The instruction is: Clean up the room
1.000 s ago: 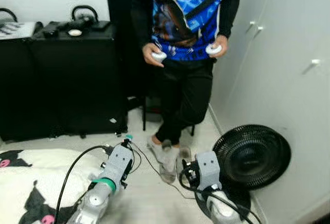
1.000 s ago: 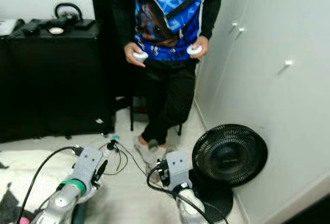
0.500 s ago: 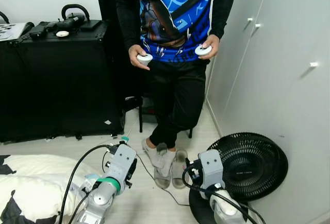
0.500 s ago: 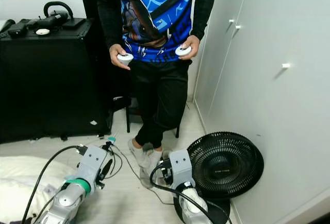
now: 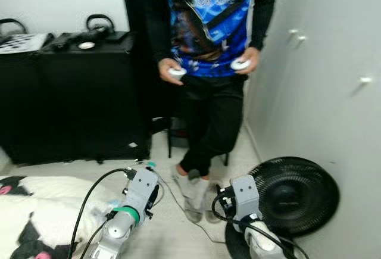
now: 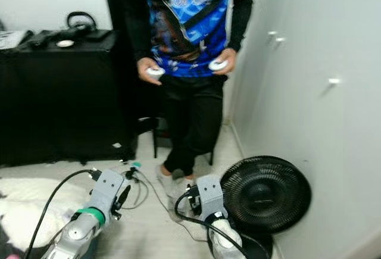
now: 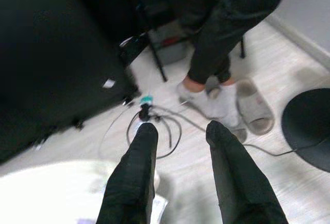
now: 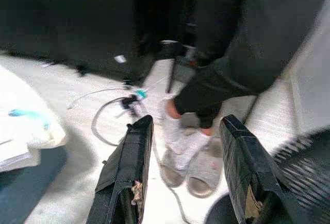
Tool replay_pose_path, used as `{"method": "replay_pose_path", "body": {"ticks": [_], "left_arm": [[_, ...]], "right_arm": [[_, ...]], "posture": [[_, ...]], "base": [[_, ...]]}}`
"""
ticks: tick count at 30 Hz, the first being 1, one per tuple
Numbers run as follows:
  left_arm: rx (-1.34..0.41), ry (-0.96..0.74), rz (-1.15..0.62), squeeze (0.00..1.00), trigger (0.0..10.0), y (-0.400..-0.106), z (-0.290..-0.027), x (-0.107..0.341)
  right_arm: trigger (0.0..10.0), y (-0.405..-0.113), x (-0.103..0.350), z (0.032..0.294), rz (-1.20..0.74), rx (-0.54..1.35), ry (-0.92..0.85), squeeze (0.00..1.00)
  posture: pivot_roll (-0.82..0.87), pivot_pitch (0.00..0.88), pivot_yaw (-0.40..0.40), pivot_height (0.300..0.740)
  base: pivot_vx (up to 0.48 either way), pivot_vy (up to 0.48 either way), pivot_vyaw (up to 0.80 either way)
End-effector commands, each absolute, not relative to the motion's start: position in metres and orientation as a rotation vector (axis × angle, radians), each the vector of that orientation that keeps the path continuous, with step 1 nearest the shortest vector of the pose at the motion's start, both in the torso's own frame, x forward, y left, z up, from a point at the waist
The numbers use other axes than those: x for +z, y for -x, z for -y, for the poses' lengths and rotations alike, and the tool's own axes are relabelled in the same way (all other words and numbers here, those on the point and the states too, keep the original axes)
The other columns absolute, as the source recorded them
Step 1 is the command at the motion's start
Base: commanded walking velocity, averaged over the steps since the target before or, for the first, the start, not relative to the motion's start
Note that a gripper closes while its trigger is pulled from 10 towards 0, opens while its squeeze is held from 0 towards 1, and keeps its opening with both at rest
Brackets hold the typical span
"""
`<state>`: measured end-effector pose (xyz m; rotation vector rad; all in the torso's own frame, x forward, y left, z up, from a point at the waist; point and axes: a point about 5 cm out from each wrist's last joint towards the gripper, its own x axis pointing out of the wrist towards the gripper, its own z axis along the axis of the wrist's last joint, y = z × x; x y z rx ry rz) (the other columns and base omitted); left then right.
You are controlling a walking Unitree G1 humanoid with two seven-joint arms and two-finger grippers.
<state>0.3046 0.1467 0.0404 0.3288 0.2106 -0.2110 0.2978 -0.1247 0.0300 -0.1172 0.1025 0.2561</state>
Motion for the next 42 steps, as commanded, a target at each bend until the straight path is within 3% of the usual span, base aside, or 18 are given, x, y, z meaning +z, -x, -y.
{"method": "replay_pose_path", "body": {"ticks": [1,42], "left_arm": [[-0.216,-0.327,-0.236,0.0,10.0,-0.3019,-0.1472,0.0358],[-0.228,-0.33,-0.238,0.0,10.0,-0.301,-0.1444,0.0354]], "right_arm": [[10.0,-0.2949,0.0254,0.1216,-0.128,0.277,0.125,0.0],[10.0,-0.2912,0.0226,0.119,-0.132,0.318,0.167,0.0]], "posture": [[-0.09,0.0,0.074,0.74],[-0.09,0.0,0.072,0.74]], "base": [[0.0,0.0,0.77],[0.0,0.0,0.75]]}}
